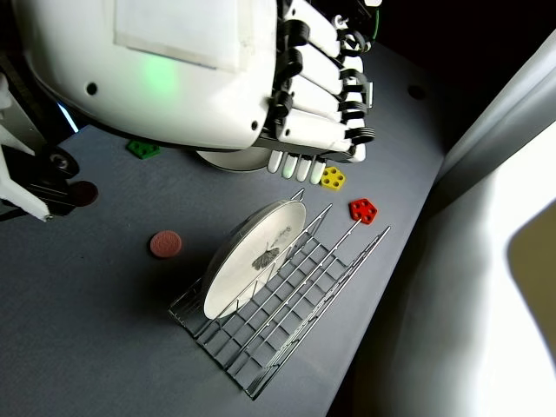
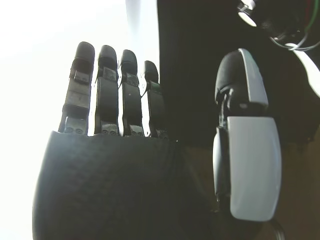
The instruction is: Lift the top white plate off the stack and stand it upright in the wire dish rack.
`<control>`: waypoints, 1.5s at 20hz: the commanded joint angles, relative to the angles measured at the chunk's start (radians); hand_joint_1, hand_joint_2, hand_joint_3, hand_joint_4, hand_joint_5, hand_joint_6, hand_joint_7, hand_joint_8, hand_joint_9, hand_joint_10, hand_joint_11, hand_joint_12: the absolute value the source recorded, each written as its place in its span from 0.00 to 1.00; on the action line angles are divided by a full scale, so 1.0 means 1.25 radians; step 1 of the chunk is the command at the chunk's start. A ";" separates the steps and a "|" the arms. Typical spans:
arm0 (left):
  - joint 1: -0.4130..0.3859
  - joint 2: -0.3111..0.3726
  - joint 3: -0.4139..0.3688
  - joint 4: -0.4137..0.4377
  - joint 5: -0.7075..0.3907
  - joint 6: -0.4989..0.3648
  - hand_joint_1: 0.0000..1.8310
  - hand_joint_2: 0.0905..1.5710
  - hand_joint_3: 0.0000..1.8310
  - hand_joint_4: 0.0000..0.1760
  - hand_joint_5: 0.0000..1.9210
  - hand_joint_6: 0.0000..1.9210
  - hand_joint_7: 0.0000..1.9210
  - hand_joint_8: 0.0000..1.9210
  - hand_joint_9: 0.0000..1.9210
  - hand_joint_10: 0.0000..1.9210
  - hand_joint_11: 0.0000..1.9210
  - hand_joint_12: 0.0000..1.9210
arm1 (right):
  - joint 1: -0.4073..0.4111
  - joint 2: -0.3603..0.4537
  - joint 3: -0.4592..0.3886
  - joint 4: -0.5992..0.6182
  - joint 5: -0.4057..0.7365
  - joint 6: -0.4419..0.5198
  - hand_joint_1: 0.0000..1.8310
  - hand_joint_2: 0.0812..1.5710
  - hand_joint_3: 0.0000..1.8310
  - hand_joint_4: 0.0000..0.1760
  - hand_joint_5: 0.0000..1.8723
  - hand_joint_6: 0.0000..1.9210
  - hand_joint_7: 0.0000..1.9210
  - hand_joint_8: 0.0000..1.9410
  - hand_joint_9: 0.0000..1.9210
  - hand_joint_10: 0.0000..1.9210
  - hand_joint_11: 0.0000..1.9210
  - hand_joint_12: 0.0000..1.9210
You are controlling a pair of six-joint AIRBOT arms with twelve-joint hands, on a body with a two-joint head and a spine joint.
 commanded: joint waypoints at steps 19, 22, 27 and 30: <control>0.001 -0.001 0.107 -0.121 -0.047 -0.047 0.17 0.68 0.00 0.00 0.03 0.01 0.02 0.01 0.02 0.01 0.02 0.01 | 0.035 0.016 0.014 0.205 0.125 -0.053 0.37 0.63 0.00 0.19 0.15 0.01 0.16 0.01 0.14 0.00 0.01 0.36; 0.009 0.003 0.108 -0.120 -0.047 -0.055 0.18 0.67 0.00 0.00 0.03 0.00 0.03 0.00 0.03 0.01 0.02 0.02 | 0.052 0.012 0.009 0.229 0.137 -0.052 0.38 0.63 0.00 0.08 0.14 0.00 0.15 0.00 0.15 0.01 0.00 0.36; 0.008 0.001 0.121 -0.111 -0.049 -0.071 0.20 0.68 0.00 0.00 0.01 0.00 0.01 0.00 0.01 0.00 0.00 0.00 | 0.061 0.016 -0.012 0.216 0.072 -0.034 0.34 0.65 0.00 0.15 0.12 0.00 0.12 0.00 0.11 0.00 0.00 0.29; 0.002 -0.001 0.121 -0.111 -0.044 -0.071 0.20 0.67 0.00 0.00 0.01 0.00 0.02 0.00 0.02 0.01 0.02 0.01 | 0.063 0.017 0.028 0.150 0.067 -0.035 0.36 0.62 0.00 0.10 0.11 0.00 0.11 0.00 0.10 0.00 0.01 0.29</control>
